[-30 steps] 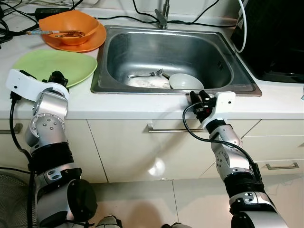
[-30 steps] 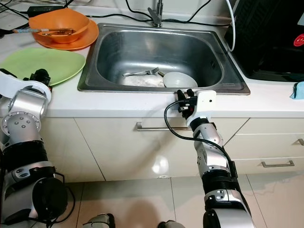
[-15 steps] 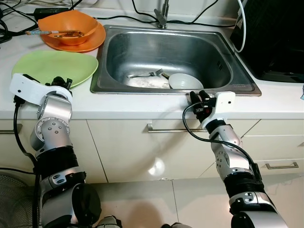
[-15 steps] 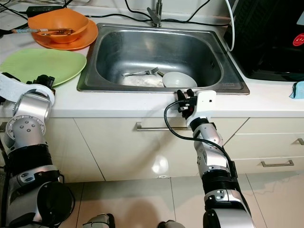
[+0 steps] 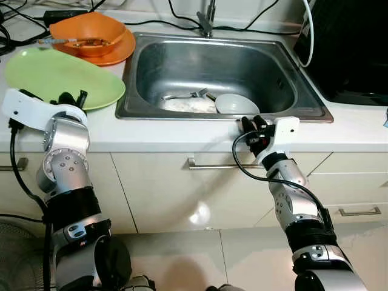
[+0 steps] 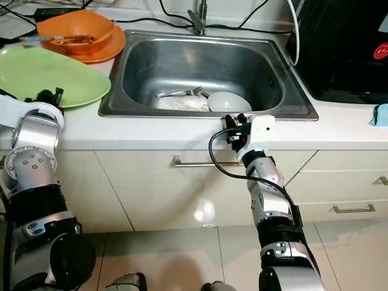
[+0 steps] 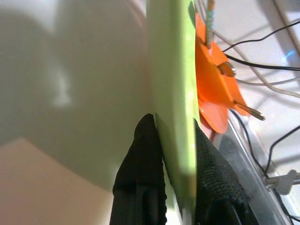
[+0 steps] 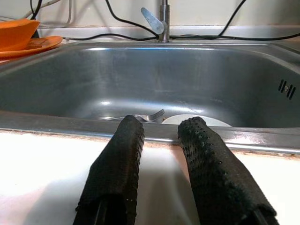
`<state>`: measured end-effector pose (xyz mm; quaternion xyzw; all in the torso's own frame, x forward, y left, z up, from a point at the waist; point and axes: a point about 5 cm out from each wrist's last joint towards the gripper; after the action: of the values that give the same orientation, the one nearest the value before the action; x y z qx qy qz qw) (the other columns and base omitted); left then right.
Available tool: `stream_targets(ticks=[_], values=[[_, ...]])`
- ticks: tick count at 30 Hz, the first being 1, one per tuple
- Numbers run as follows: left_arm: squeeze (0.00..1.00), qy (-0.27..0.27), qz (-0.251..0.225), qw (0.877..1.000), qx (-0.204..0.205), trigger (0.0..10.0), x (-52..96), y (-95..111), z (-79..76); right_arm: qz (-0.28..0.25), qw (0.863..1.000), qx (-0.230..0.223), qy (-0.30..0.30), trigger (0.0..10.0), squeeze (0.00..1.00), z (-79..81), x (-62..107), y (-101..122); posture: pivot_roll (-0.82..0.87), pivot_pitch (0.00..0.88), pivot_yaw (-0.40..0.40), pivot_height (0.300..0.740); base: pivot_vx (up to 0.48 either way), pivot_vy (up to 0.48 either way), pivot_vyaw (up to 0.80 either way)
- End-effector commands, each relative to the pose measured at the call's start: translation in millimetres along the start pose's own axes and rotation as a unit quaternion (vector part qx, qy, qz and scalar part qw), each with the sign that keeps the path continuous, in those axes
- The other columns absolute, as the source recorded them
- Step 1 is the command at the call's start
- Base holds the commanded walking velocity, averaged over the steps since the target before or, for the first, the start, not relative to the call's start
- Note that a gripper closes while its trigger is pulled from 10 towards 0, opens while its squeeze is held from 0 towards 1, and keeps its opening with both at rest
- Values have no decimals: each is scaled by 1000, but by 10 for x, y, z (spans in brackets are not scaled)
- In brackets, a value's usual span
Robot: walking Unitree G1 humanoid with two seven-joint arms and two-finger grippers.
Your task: Kitchen organization
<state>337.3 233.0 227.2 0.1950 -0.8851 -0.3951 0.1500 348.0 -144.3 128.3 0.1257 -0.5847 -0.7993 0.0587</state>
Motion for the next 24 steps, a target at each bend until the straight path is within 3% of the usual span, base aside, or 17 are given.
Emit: stream_targets(ticks=[1, 2, 3, 12, 13, 14, 24], values=[[0, 11, 22, 999, -23, 9020, 63, -126, -13, 4, 1000, -1, 1, 10000, 0, -15, 0, 4, -29, 94, -74, 740, 0, 0, 0], [0, 11, 22, 999, -23, 9020, 63, -126, -13, 4, 1000, -1, 1, 10000, 0, -15, 0, 4, -29, 94, -74, 740, 0, 0, 0], [0, 12, 25, 999, -23, 10000, 86, -150, -14, 4, 1000, -2, 1, 10000, 0, -11, -2, 2, -28, 95, -75, 740, 0, 0, 0], [0, 21, 27, 999, -21, 10000, 198, -216, 20, 6, 1000, -5, 5, 10000, 0, 12, -17, -3, -18, 94, -79, 740, 0, 0, 0], [0, 23, 24, 999, -16, 9569, 207, -211, 31, 6, 1000, -5, 6, 10000, 0, 14, -19, -4, -16, 94, -79, 740, 0, 0, 0], [0, 19, 23, 999, -11, 0, 223, -215, 33, 6, 1000, -6, 6, 10000, 0, 16, -21, -5, -13, 94, -80, 740, 0, 0, 0], [0, -3, 21, 999, 25, 0, 328, -284, -10, 4, 1000, -7, 7, 10000, 0, 23, -36, 2, -14, 88, -83, 740, 0, 0, 0]])
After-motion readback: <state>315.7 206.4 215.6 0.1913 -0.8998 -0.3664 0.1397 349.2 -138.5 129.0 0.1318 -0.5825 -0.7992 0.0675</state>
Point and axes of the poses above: a point about 5 cm out from each wrist's last joint towards the gripper, its own x axis pointing back from the gripper into the wrist, its own y axis along the axis of the wrist's last joint, z = x × y, and after that the axes turned 11 degrees about -x, right-handed
